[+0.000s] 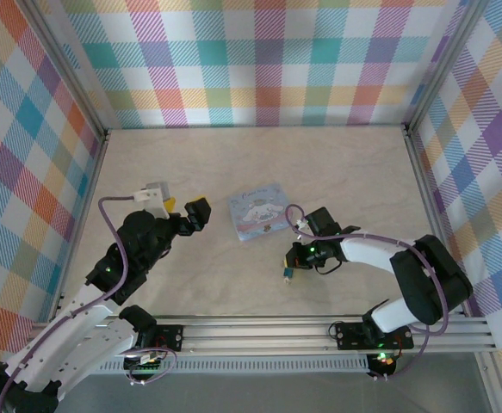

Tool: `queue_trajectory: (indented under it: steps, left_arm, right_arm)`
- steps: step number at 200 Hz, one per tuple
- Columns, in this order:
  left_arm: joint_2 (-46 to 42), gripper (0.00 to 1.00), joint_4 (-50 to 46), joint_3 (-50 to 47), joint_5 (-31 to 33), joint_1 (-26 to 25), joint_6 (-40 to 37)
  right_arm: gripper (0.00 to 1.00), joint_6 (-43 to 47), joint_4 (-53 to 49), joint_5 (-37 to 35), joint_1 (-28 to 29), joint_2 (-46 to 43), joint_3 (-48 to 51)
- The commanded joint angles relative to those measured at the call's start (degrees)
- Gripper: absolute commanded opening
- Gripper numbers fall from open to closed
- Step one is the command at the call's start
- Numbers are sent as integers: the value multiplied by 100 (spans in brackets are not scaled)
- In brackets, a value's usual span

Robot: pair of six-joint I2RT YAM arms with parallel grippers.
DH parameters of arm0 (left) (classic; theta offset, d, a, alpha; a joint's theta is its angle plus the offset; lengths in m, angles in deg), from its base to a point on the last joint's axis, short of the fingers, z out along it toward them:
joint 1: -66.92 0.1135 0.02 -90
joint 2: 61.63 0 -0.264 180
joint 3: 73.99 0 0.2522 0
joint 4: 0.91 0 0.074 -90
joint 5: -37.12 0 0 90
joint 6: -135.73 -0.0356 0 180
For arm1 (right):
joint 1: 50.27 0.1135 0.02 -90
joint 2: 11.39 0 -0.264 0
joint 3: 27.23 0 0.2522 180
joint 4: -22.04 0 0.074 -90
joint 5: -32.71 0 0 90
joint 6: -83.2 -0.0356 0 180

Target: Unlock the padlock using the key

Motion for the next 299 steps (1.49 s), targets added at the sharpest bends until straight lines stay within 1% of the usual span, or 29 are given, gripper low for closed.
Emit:
queue_trajectory:
  steps: [1,82,106,153,176,196,199,205,216,231,243,253,263,279,299]
  left_arm:
    - [-72,100,-105,-35,78,7,-54]
    - [-27,100,-97,-13,70,7,-32]
    - [-26,100,-95,3,78,7,-32]
    - [-2,100,-88,12,63,7,-19]
    - [35,100,-133,25,71,7,-14]
    - [24,100,-141,-9,186,8,-5]
    - [23,100,-148,-22,204,8,3]
    - [26,100,-150,-31,263,12,3]
    - [27,100,-172,-70,408,16,38]
    - [21,100,-156,-127,564,16,64]
    - [24,100,-96,-170,701,25,70]
    - [24,100,-46,-190,806,25,67]
    - [35,100,-3,-185,867,25,-19]
    - [45,100,134,-193,859,33,-306]
    - [61,100,411,-289,1018,47,-570]
  right_arm:
    - [2,-30,7,-48,51,103,-50]
    - [8,-66,-84,-118,47,78,-79]
    - [13,-74,-197,-309,47,-82,-55]
    - [25,-92,-378,-628,44,-529,-55]
    - [29,-64,-599,-889,39,-845,-140]
    - [39,-41,-749,-1266,38,-1293,-195]
    - [48,-31,-750,-1322,36,-1370,-197]
    - [55,-11,-756,-1447,38,-1532,-200]
    - [62,28,-769,-1726,30,-1823,-195]
    - [76,104,-716,-2235,25,-2199,-151]
    - [85,209,-653,-2679,16,-2432,-104]
    - [91,379,-608,-2994,-15,-2592,-90]
    - [100,568,-571,-3347,-39,-2706,-102]
    - [100,864,-465,-3894,-99,-2848,-95]
    - [100,1179,-166,-4512,-231,-2963,-39]
